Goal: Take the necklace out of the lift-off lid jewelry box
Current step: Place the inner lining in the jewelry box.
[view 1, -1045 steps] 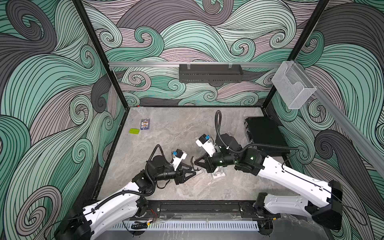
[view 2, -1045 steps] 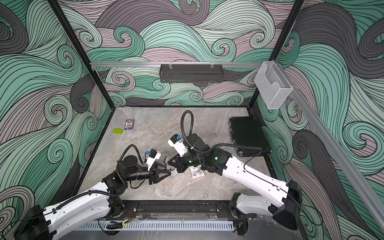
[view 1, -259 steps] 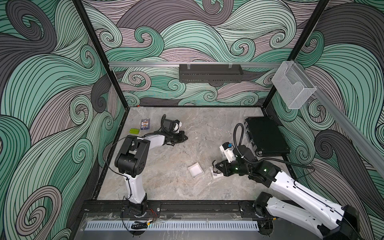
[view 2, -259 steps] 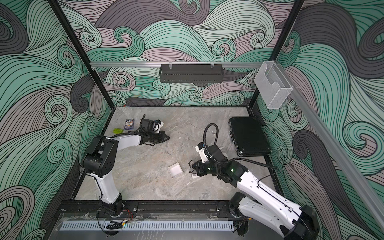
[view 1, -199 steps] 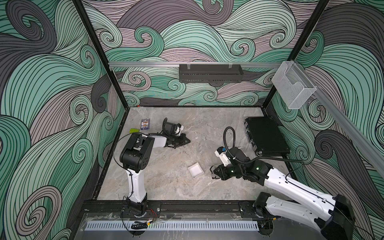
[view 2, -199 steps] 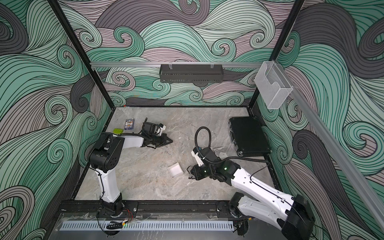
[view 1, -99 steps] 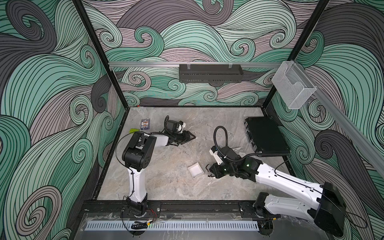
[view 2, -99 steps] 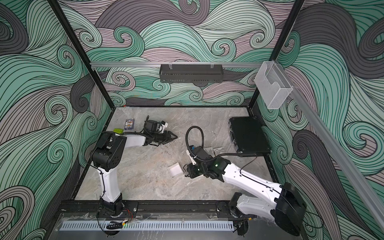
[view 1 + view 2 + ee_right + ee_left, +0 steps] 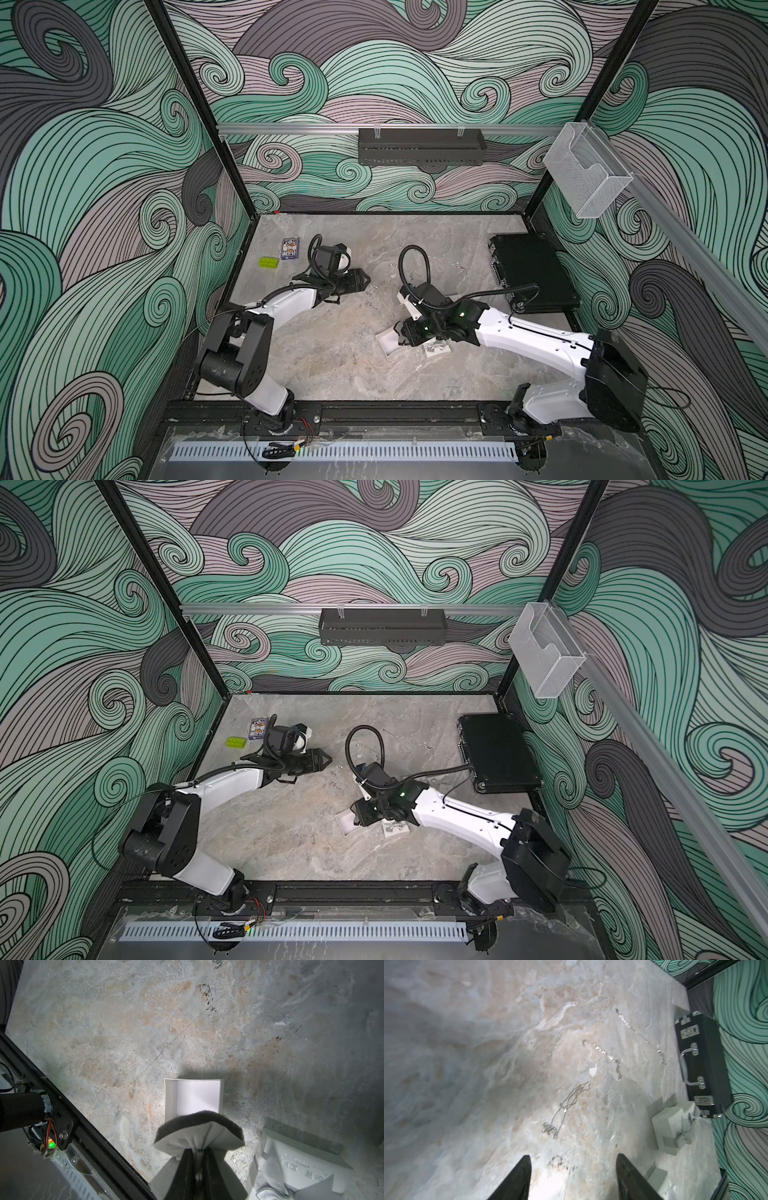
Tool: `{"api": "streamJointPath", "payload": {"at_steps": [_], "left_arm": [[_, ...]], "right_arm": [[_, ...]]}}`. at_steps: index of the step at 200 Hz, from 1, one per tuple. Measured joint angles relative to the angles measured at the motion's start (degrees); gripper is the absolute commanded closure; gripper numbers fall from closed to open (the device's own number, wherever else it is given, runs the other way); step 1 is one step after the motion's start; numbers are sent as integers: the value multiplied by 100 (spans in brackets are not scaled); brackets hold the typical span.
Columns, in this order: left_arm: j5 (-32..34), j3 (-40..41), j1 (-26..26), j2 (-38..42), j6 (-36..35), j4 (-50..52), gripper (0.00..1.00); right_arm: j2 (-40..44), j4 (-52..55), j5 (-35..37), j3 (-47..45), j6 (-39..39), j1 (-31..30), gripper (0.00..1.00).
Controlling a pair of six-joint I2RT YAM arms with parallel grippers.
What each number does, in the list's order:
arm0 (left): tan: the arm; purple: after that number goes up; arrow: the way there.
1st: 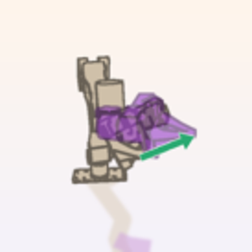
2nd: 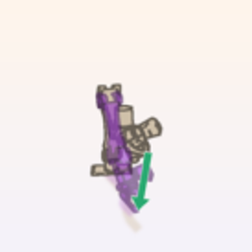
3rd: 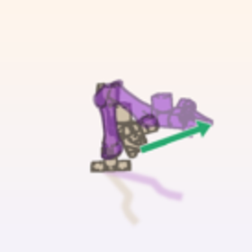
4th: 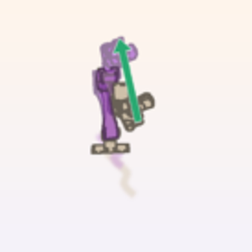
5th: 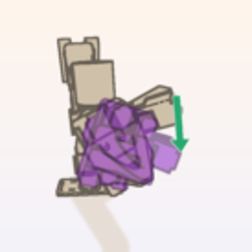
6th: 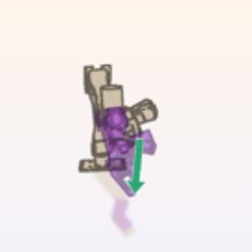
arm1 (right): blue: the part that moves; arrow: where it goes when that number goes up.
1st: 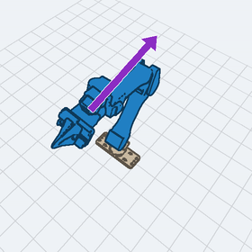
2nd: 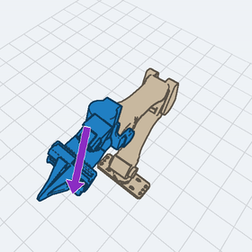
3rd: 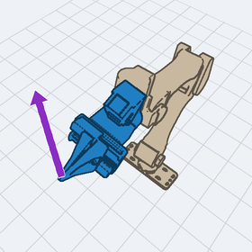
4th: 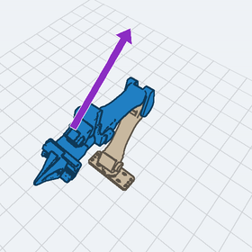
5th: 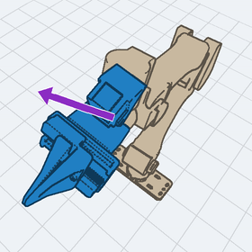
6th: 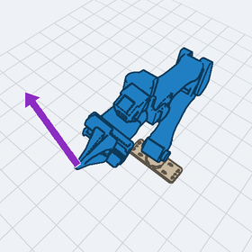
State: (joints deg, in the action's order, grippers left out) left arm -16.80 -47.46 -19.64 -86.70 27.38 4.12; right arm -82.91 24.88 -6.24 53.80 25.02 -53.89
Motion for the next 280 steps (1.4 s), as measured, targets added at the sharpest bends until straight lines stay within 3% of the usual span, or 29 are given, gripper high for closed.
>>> {"api": "streamJointPath", "payload": {"at_steps": [37,102,236,280], "left_arm": [[328,868,0,953,-24,278,36],[476,1537,0,2140,-42,411,36],[195,1871,0,2503,-42,404,36],[127,1871,0,2717,-57,404,36]], "right_arm": [[-697,-28,-22,391,-127,-203,85],[-1314,92,138,564,-258,-431,85],[-1825,61,568,879,-450,-439,83],[-1958,52,695,922,-494,-439,72]]}}
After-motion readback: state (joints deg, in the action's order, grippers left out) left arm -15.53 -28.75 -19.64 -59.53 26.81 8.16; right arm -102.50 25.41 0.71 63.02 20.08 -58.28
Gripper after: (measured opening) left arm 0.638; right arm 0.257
